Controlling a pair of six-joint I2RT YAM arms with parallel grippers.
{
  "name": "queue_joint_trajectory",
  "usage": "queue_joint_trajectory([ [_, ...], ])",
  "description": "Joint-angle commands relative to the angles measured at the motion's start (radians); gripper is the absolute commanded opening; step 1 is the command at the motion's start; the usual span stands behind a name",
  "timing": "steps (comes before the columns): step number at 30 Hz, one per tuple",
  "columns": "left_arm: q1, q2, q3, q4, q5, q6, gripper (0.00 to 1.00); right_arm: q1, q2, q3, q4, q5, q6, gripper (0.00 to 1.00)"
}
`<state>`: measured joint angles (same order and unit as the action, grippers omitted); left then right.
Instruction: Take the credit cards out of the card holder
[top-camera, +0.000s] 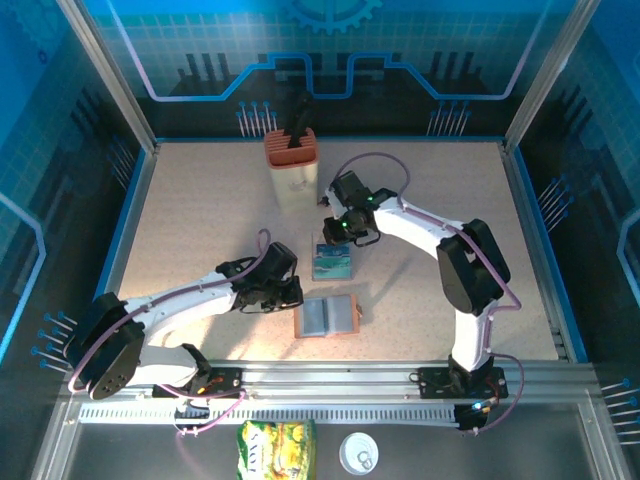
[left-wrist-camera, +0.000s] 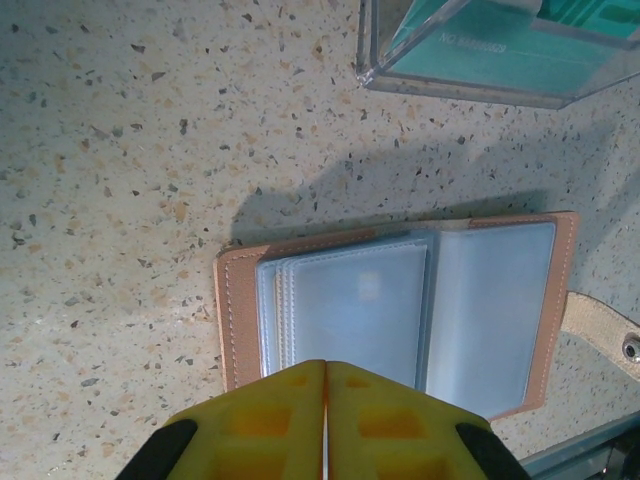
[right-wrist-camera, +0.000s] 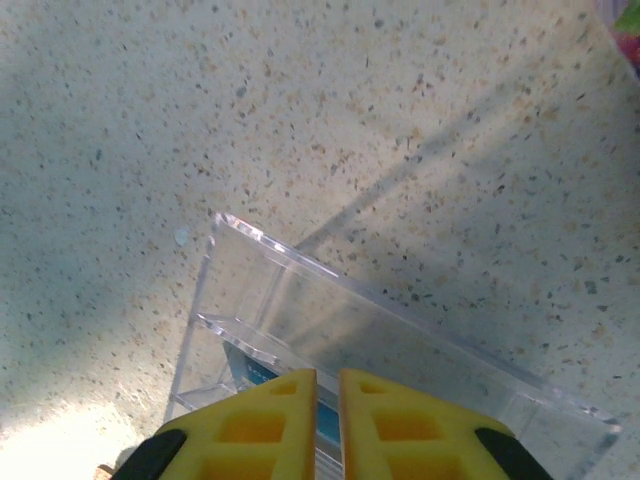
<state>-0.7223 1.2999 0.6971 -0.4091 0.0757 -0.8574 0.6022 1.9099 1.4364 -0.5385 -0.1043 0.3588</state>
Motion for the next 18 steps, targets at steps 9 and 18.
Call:
queue_joint_trajectory([
  [9,0.008,-0.002,-0.057,0.002,0.007,-0.002,0.04,0.035,-0.185,-0.067,-0.004,-0.103,0.086,0.18],
  [18,0.007,0.005,-0.110,0.032,0.041,-0.011,0.02,0.098,-0.236,-0.231,0.037,-0.293,0.247,0.21],
])
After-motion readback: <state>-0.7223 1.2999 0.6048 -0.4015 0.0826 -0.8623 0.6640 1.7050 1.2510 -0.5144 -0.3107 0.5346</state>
